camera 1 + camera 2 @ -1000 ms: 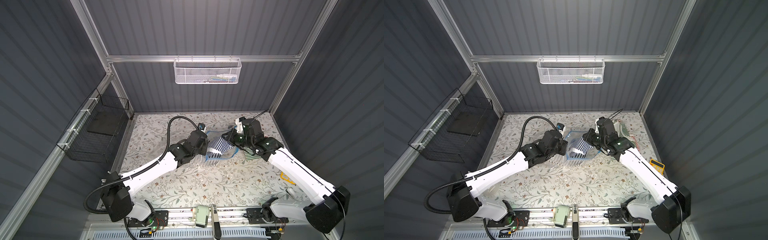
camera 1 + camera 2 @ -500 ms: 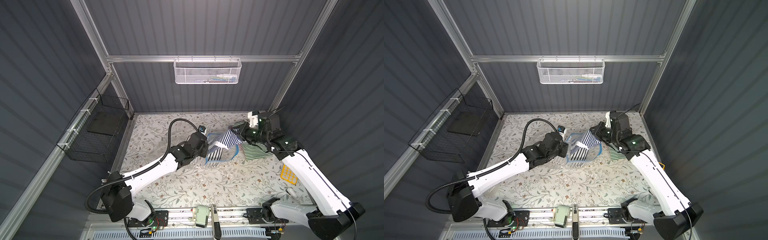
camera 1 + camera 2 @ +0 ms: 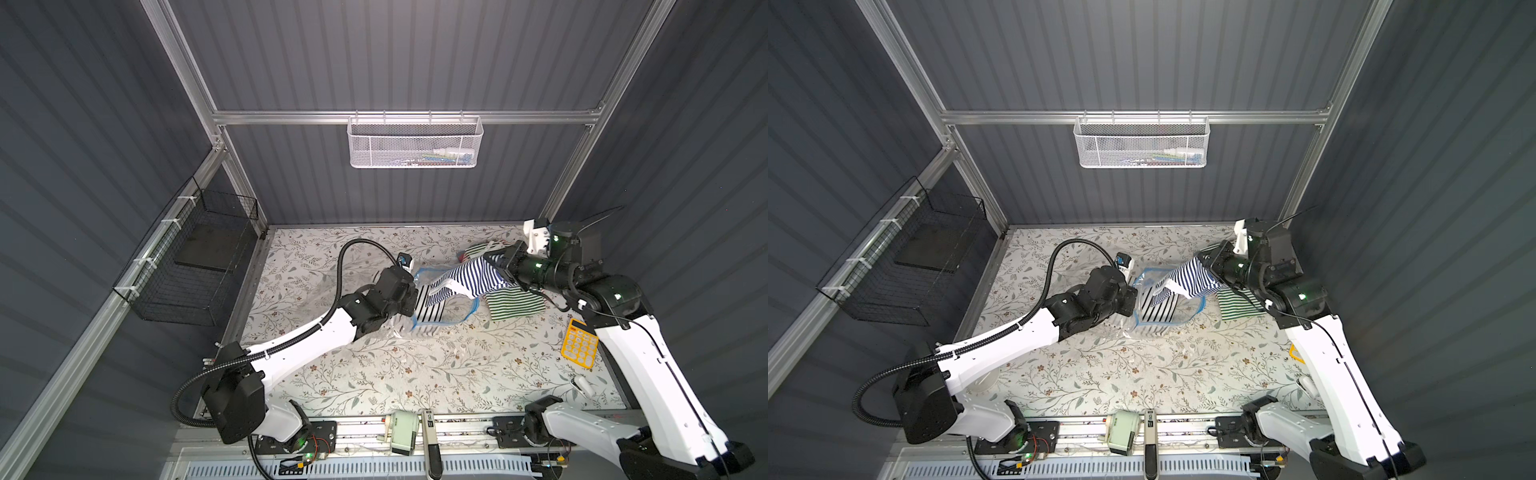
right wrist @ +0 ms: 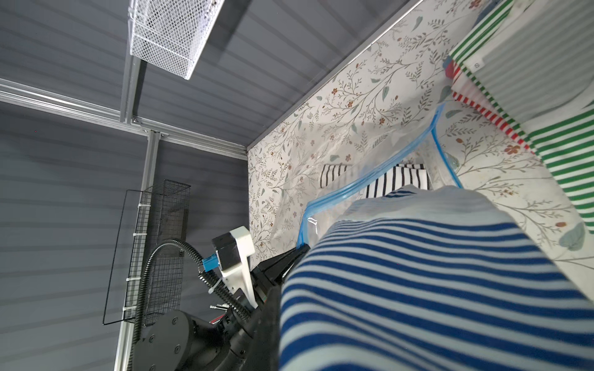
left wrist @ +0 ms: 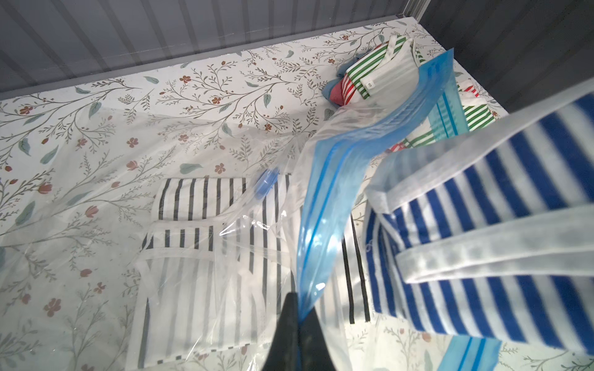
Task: Take the tank top out of the vacuum bag
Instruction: Take out the tank top from the vacuum bag, then place the tank top on the tank top.
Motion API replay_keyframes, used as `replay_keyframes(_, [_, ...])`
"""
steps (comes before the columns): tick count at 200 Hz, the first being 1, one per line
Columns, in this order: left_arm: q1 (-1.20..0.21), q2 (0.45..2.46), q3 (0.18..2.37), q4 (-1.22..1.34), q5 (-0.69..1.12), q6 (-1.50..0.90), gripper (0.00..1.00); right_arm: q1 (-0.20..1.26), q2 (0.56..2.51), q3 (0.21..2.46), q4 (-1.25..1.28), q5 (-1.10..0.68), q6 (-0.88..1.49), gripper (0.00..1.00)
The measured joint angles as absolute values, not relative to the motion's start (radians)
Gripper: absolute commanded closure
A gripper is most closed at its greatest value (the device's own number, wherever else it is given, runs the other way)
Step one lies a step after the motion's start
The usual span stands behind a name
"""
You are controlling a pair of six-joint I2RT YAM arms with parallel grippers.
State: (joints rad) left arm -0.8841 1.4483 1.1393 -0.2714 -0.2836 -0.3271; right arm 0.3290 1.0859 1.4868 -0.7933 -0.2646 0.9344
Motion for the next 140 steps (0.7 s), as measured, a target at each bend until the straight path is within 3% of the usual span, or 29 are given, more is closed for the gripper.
replay_keyframes(140, [-0.884, 1.448, 1.137, -0.318, -0.314, -0.345, 1.00, -0.011, 1.035, 1.601, -0.952, -0.432, 0.828, 1.00])
